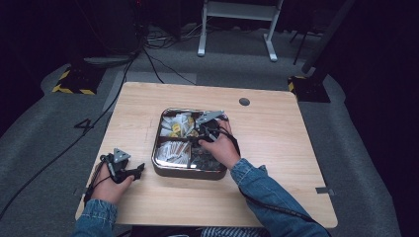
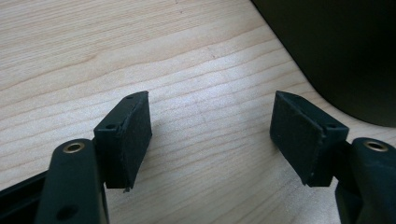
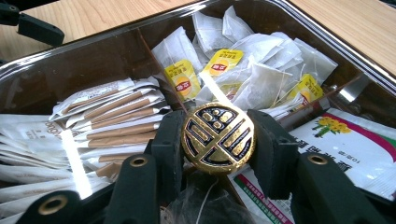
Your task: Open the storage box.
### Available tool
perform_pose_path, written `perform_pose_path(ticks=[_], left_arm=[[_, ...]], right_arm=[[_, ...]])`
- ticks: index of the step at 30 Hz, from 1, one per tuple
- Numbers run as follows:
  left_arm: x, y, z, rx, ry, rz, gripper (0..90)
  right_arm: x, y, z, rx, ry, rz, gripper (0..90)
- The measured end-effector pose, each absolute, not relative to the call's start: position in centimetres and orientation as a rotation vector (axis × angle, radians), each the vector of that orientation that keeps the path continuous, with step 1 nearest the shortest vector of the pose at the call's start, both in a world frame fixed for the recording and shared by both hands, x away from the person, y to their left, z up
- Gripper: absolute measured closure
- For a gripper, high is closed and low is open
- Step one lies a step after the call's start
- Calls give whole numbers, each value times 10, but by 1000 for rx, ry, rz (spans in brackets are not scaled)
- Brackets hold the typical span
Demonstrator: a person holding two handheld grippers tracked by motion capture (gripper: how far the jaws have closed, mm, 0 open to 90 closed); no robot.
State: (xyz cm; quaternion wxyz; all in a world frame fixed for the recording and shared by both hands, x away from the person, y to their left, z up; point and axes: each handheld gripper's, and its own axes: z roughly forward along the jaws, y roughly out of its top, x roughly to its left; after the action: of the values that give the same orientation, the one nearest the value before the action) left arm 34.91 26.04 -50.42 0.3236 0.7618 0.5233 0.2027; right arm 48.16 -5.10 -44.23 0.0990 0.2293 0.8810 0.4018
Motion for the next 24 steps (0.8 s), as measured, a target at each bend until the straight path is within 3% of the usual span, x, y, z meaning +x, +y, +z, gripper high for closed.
perform_pose_path(ticks=[19, 24], left_arm=[[350, 260, -504, 2006, 1364, 532, 284], [350, 259, -505, 2025, 1335, 516, 231]], right_arm=[[480, -50, -442, 696, 2580, 1194, 587], [480, -51, -442, 698, 2581, 1202, 587]])
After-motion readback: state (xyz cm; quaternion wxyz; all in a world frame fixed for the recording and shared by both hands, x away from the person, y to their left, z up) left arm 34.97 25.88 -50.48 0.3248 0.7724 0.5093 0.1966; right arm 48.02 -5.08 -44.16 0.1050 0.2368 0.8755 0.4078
